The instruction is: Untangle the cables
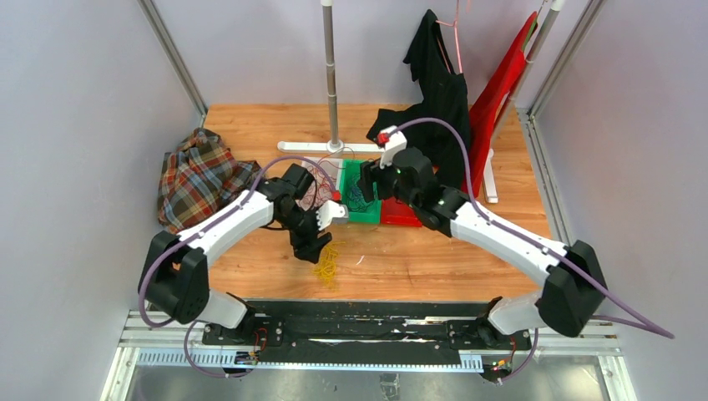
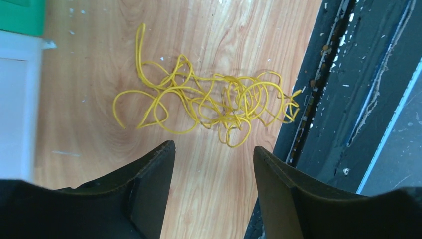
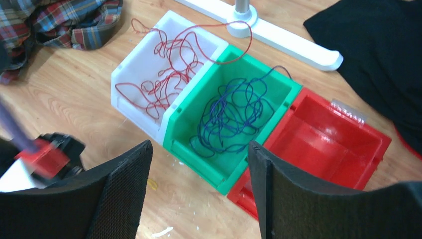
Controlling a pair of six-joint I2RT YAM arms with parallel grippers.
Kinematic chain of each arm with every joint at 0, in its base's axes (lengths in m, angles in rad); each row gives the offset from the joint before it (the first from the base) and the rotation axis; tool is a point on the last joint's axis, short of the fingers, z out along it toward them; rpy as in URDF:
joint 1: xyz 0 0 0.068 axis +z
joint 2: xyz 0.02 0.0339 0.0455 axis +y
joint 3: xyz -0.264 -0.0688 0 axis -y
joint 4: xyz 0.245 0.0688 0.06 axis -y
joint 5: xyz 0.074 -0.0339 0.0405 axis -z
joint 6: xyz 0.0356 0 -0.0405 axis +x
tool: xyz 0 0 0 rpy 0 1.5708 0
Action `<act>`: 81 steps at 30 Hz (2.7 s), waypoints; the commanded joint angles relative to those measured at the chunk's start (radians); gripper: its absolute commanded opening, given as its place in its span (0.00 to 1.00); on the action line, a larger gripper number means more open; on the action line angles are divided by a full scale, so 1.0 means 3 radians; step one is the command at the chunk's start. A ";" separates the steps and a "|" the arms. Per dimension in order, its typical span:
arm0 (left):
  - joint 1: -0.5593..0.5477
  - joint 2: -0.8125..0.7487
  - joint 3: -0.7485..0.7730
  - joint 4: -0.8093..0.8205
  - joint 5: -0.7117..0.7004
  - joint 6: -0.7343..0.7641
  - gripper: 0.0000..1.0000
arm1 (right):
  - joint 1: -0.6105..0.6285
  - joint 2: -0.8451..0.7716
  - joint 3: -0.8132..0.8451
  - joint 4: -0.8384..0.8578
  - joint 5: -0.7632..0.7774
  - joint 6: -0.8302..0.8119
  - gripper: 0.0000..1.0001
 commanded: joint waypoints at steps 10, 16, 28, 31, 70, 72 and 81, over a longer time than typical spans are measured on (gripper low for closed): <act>-0.0396 0.0542 -0.0351 0.0764 -0.0379 -0.0229 0.39 | 0.0162 -0.0842 -0.0965 0.0179 0.0376 0.0338 0.70; -0.0394 0.0306 -0.0233 0.0550 -0.0411 -0.0240 0.03 | 0.0203 -0.0984 -0.1101 0.0279 0.0311 0.0370 0.67; -0.0223 -0.0778 0.0495 -0.0684 -0.0178 -0.0316 0.01 | 0.0784 -0.0720 -0.1056 0.0802 0.0210 0.0207 0.72; -0.0192 -0.0930 0.0580 -0.0803 -0.0184 -0.0355 0.01 | 0.0916 -0.0610 -0.0986 0.0918 0.0117 0.0229 0.72; -0.0190 -0.1171 0.1259 -0.1340 0.0239 -0.0231 0.01 | 0.1415 -0.0549 -0.1330 0.1541 0.0465 0.0368 0.01; -0.0190 -0.1156 0.1303 -0.1334 0.0170 -0.0243 0.01 | 0.1415 -0.0693 -0.1434 0.1462 0.0506 0.0363 0.01; -0.0187 -0.1151 0.1454 -0.1335 0.0046 -0.0285 0.01 | 0.1415 -0.1106 -0.1423 0.0867 0.0488 0.0227 0.12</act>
